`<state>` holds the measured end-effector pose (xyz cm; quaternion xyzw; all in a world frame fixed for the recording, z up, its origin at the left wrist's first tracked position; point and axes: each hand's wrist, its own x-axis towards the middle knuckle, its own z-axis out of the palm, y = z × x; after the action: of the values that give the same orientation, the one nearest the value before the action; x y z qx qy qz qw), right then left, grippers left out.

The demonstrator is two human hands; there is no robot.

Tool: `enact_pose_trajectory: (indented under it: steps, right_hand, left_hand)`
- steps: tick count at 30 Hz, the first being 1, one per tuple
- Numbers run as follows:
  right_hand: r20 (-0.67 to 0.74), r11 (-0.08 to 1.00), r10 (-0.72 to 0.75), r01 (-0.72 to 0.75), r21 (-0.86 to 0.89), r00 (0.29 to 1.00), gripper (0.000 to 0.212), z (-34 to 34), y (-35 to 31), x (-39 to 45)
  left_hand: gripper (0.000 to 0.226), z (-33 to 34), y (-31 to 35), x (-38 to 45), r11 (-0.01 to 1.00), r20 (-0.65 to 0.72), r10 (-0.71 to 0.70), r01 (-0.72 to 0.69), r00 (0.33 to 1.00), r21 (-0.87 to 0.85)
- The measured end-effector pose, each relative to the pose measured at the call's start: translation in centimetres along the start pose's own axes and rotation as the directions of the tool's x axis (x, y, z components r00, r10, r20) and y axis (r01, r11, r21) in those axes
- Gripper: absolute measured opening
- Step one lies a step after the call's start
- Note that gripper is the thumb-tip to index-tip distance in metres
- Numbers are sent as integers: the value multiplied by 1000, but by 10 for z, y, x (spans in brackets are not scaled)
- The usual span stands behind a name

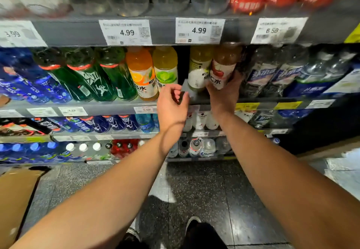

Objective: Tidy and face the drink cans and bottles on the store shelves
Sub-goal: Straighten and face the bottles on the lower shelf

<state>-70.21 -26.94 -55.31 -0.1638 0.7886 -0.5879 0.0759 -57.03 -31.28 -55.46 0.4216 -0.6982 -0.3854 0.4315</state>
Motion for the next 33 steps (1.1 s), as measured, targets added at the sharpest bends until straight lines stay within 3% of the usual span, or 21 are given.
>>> enact_pose_trajectory:
  steps: [2, 7, 14, 22, 33]
  right_hand:
    - [45, 1000, -17, 17, -13, 999, 81, -4, 7, 10]
    - [121, 990, -64, 78, -116, 991, 72, -14, 26, 24]
    - [239, 997, -54, 67, -46, 970, 59, -25, 27, 38]
    - [294, 995, -70, 89, -54, 953, 55, -25, 30, 27]
    - [329, 984, -29, 85, -158, 944, 63, -13, 18, 16]
  left_hand:
    - [30, 19, 4, 2, 1000, 105, -15, 15, 994, 3]
    - [75, 53, 14, 32, 984, 193, -177, 168, 965, 66]
    - [51, 81, 12, 58, 964, 218, -267, 263, 939, 48]
    - [55, 71, 9, 18, 991, 21, -103, 100, 995, 85]
    - [68, 61, 11, 11, 969, -195, -185, 211, 963, 125]
